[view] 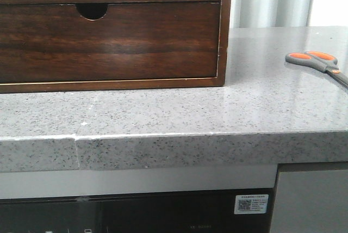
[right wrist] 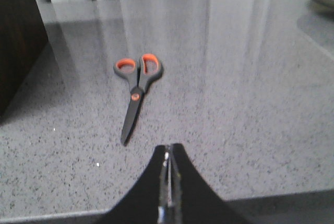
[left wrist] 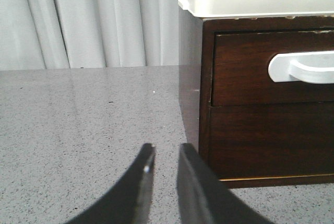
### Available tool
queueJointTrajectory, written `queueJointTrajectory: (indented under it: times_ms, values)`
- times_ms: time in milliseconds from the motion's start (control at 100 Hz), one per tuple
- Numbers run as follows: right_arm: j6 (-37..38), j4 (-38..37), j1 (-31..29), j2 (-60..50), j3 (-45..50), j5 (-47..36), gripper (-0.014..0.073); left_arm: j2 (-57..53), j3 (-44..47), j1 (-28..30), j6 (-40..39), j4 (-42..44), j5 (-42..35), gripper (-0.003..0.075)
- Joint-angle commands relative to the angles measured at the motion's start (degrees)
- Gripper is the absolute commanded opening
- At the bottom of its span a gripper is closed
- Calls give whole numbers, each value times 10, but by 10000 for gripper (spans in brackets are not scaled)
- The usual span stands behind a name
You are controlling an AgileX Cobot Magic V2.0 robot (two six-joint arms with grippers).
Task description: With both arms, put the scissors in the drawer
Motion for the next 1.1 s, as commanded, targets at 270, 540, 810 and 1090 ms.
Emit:
queueJointTrajectory:
  times_ms: [270, 540, 810, 1090]
  values:
    - [-5, 4, 4, 16, 1, -45, -106, 67, -22, 1, 13, 126, -219, 488]
    - [-5, 4, 11, 16, 15, -72, -106, 193, -31, 1, 6, 430, -362, 454]
    - [-5, 4, 11, 16, 15, -72, -106, 307, -68, -53, 32, 494, -435, 415]
    - [-5, 4, 11, 16, 15, -72, -106, 407, -117, -125, 115, 501, -431, 397]
